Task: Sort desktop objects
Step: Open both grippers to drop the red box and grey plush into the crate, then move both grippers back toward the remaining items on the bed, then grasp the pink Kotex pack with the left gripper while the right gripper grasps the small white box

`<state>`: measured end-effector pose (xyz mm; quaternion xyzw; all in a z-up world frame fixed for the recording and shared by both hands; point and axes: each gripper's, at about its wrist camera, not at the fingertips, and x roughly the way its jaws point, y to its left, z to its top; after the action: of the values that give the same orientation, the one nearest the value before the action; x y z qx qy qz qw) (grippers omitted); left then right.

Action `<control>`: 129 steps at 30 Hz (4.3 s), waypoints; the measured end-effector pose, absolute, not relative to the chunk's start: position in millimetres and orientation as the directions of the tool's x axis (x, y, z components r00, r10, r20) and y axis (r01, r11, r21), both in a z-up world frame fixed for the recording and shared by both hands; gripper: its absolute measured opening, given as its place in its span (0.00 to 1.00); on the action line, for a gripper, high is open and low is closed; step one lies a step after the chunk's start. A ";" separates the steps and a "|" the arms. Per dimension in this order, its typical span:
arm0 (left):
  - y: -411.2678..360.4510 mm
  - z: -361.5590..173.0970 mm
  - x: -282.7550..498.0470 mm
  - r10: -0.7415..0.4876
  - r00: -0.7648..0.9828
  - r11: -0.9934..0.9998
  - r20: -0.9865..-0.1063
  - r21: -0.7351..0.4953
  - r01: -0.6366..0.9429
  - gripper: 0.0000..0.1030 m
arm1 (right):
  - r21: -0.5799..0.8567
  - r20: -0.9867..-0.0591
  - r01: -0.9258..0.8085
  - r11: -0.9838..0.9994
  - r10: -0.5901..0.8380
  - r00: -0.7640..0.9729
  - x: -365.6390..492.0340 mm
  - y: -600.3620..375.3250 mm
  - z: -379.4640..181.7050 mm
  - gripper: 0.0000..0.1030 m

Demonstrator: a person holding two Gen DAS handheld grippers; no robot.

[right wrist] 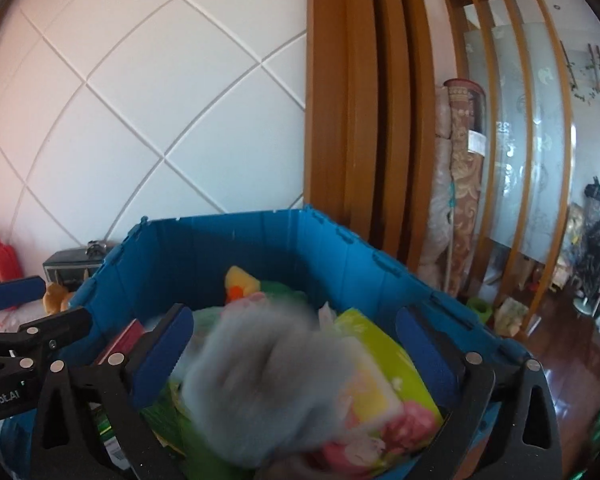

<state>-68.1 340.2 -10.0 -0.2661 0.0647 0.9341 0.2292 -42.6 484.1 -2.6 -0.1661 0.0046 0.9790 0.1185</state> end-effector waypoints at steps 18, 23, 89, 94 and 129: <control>201.3 3.9 -50.9 0.242 -0.838 -0.967 -0.490 -0.049 -0.250 0.65 | -0.024 -0.257 -0.063 -0.998 0.067 -0.964 -5.7 388.9 31.7 1.00; 131.9 -5.5 -61.0 0.163 -0.826 -0.986 -0.539 -0.052 -0.161 0.65 | -0.011 -0.232 0.045 -0.999 -0.041 -0.972 -8.2 329.1 40.4 1.00; -131.9 -250.9 -403.2 0.058 -0.480 -0.998 -0.875 -0.057 -0.017 0.65 | 0.062 -0.842 0.174 -0.983 -0.145 -0.520 -377.4 112.7 -267.8 1.00; -104.2 -222.6 -396.8 0.151 -0.534 -0.988 -0.832 -0.140 -0.060 0.65 | 0.074 -0.839 0.171 -0.983 -0.154 -0.522 -374.9 111.9 -262.7 1.00; -69.5 -274.2 -388.0 -0.013 -0.505 -1.000 -0.863 0.004 0.019 0.70 | 0.063 -0.844 0.162 -0.985 -0.139 -0.518 -414.9 70.6 -301.0 0.74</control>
<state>-388.0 -69.5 -274.2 -0.4973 -0.0030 0.8675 -0.0091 -414.9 70.6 -301.0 -0.4833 -0.0118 0.8711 -0.0865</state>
